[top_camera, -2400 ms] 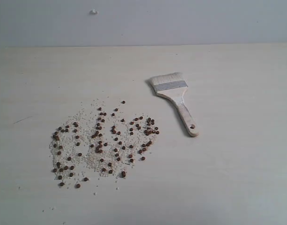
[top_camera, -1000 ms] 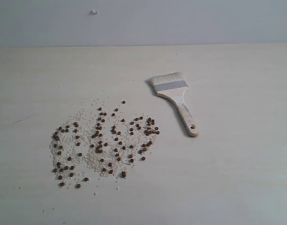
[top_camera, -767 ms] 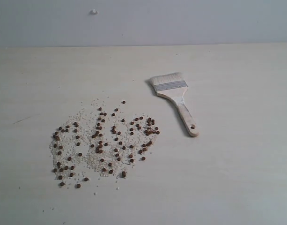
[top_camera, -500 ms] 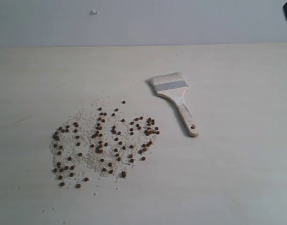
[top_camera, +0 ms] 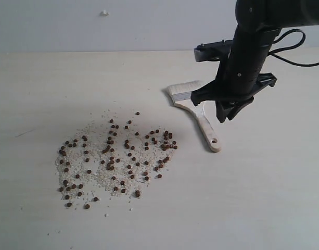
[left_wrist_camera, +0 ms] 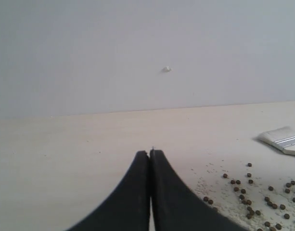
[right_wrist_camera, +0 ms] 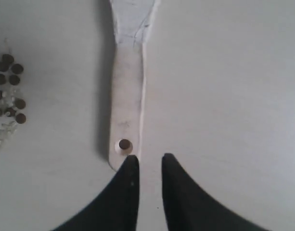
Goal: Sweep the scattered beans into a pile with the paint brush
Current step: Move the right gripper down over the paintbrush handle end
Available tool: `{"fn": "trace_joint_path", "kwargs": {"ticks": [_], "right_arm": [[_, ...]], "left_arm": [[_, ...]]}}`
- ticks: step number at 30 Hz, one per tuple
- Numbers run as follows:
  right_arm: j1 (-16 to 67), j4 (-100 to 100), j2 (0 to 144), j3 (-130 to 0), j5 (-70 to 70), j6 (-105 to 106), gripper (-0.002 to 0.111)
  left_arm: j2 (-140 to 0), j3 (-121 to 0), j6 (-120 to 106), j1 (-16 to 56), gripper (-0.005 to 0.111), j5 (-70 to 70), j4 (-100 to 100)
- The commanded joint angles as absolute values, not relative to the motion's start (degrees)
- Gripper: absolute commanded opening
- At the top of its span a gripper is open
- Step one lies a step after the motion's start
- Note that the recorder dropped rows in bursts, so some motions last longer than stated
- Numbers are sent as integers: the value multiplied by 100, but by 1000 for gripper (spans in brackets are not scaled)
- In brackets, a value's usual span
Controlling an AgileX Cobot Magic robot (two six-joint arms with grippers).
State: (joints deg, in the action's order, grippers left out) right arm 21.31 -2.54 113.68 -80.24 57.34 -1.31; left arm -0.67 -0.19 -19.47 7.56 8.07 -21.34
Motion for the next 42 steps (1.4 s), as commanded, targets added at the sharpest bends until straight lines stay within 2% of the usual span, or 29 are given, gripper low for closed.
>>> {"fn": "trace_joint_path", "kwargs": {"ticks": [1,2,4,42], "right_arm": [[2135,-553,11833,-8327,5972,88,47],[2135,-616,11935,-8327,5685,88,54],[2135,-616,12003,-8327,5374,88,59],[2135,-853,12375,-8327,5123,140,53]], "left_arm": [[-34,0,-1930,789,0,803,-2159],[-34,0,-1930,789,0,803,-2159],[-34,0,-1930,789,0,803,-2159],[-34,0,-1930,789,0,803,-2159]]}}
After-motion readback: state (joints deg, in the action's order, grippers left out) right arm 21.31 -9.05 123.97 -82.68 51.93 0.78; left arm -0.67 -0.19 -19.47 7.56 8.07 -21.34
